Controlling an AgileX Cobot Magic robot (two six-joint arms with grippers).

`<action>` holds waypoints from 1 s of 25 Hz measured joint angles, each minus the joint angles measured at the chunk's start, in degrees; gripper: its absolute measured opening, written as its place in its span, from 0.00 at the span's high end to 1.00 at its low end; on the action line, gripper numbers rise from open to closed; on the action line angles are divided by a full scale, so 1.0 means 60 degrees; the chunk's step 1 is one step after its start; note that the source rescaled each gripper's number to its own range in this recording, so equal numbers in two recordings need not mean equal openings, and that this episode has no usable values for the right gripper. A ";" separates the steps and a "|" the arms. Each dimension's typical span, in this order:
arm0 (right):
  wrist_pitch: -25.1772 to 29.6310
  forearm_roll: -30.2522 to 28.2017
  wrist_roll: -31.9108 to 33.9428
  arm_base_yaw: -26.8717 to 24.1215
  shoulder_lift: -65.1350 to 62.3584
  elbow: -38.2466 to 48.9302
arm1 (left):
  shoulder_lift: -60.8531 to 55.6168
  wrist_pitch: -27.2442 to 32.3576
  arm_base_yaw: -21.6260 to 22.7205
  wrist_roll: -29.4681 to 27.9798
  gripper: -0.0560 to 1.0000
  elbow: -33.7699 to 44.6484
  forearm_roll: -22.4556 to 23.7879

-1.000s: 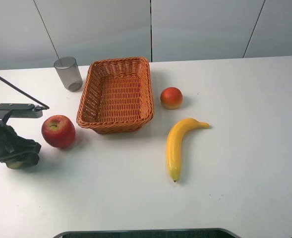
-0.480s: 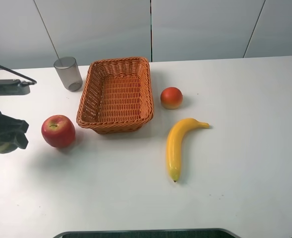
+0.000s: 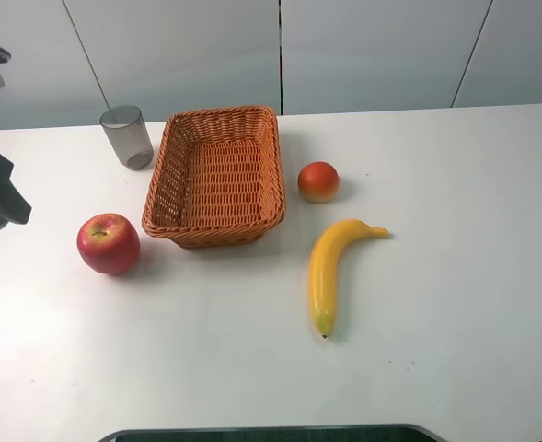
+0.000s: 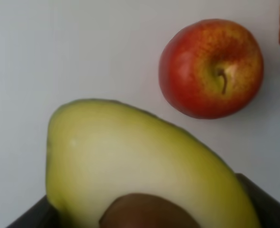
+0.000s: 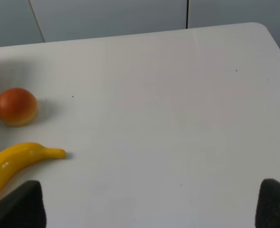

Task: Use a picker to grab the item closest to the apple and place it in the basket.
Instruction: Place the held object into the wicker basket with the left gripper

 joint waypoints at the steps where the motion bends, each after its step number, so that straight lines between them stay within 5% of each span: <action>1: 0.0000 0.0000 0.0000 0.0000 0.0000 0.0000 | 0.0000 0.0045 -0.0293 0.0000 0.93 -0.0139 -0.0044; 14: 0.0000 0.0000 0.0000 0.0000 0.0000 0.0000 | 0.2358 -0.0413 -0.3970 -0.0709 0.94 -0.3092 -0.0044; 25: 0.0000 0.0000 0.0000 0.0000 0.0000 0.0000 | 0.5956 -0.1515 -0.5045 -0.0769 0.94 -0.5805 0.0170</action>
